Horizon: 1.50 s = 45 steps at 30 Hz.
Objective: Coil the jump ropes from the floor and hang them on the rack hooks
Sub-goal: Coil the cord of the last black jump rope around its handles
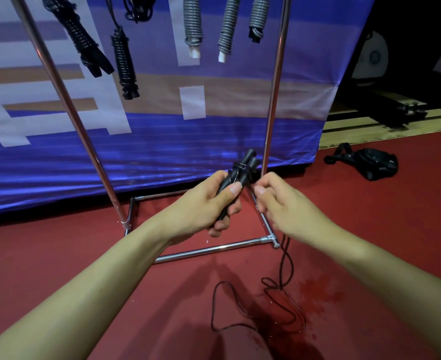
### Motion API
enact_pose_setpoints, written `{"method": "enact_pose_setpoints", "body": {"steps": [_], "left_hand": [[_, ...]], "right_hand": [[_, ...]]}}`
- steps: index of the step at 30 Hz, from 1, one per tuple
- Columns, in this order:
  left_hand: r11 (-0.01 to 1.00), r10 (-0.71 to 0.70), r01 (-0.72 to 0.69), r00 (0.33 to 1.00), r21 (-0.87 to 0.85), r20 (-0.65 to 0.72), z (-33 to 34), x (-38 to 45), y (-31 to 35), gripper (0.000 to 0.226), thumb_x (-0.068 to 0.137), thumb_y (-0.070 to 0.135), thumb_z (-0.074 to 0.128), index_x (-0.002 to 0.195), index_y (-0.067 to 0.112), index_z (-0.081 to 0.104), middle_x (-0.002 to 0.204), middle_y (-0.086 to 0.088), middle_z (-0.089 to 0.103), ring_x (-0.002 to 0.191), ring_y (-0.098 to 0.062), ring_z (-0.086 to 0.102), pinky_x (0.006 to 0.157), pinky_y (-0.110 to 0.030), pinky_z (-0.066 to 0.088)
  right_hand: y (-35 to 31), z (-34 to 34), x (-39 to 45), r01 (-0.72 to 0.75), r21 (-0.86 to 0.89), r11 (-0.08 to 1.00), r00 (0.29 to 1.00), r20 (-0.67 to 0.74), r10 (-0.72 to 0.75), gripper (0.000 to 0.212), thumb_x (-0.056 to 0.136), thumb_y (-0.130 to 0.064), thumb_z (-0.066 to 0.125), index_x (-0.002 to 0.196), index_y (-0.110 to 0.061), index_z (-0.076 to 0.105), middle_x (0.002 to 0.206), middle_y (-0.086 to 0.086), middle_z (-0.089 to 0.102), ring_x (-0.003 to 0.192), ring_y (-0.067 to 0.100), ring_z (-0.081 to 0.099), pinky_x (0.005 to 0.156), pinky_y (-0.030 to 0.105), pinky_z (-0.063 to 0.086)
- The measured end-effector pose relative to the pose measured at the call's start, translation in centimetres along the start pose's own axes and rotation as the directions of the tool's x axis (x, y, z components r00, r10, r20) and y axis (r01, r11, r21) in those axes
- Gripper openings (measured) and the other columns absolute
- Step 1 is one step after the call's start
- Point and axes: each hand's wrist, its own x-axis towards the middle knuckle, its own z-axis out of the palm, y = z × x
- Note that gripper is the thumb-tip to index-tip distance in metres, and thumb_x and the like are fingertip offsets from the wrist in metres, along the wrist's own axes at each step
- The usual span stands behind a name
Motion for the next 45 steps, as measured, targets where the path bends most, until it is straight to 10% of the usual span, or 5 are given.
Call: {"method": "enact_pose_setpoints", "body": {"steps": [7, 16, 26, 39, 45], "left_hand": [[0.999, -0.026, 0.026, 1.0, 0.03, -0.008, -0.2, 0.0, -0.1, 0.013, 0.112, 0.03, 0.04, 0.102, 0.022, 0.045, 0.08, -0.006, 0.044, 0.05, -0.014, 0.035, 0.045, -0.023, 0.032], [0.912, 0.025, 0.019, 0.995, 0.409, -0.102, -0.1, 1.1, -1.0, 0.012, 0.109, 0.029, 0.047, 0.106, 0.019, 0.042, 0.07, 0.004, 0.055, 0.05, -0.016, 0.047, 0.045, -0.025, 0.041], [0.964, 0.047, -0.037, 0.998, 0.263, -0.035, 0.4, 1.0, -1.0, 0.027, 0.111, 0.03, 0.043, 0.134, 0.041, 0.036, 0.069, 0.004, 0.046, 0.048, -0.016, 0.039, 0.042, -0.028, 0.036], [0.997, -0.002, 0.003, 1.0, 0.081, -0.01, 0.4, 0.6, -1.8, 0.035, 0.11, 0.027, 0.046, 0.141, 0.036, 0.031, 0.078, -0.004, 0.053, 0.051, -0.017, 0.046, 0.044, -0.026, 0.039], [0.999, -0.041, 0.042, 0.999, -0.026, 0.015, 0.8, 0.2, -1.0, 0.036, 0.109, 0.028, 0.048, 0.141, 0.032, 0.032, 0.081, -0.007, 0.059, 0.053, -0.028, 0.067, 0.057, -0.04, 0.06]], "right_hand": [[-0.7, 0.9, -0.4, 0.071, -0.162, 0.984, 0.996, -0.035, -0.078, 0.013, 0.108, -0.026, 0.04, 0.097, -0.021, 0.047, 0.063, -0.004, 0.05, 0.062, 0.022, 0.047, 0.065, 0.043, 0.033], [-1.6, 1.3, 0.5, -0.155, -0.05, 0.987, 0.983, -0.107, 0.149, 0.047, 0.102, -0.055, 0.047, 0.078, -0.017, 0.063, 0.075, -0.004, 0.07, 0.055, 0.003, 0.05, 0.054, 0.021, 0.035], [-1.3, 1.3, 0.7, -0.287, 0.567, 0.772, 0.952, 0.083, 0.293, 0.041, 0.109, -0.045, 0.037, 0.09, -0.013, 0.054, 0.054, -0.009, 0.023, 0.041, 0.004, 0.018, 0.039, 0.02, 0.017], [0.2, 0.6, 0.9, -0.058, 0.145, 0.988, 0.998, -0.026, 0.062, 0.054, 0.106, -0.045, 0.043, 0.149, -0.062, 0.014, 0.057, -0.012, 0.053, 0.049, 0.003, 0.046, 0.061, 0.03, 0.04], [-0.1, 0.4, 0.5, 0.031, 0.004, 1.0, 0.997, -0.076, -0.03, 0.045, 0.109, -0.035, 0.041, 0.151, -0.047, 0.033, 0.067, -0.006, 0.055, 0.054, 0.004, 0.049, 0.057, 0.015, 0.039]]}}
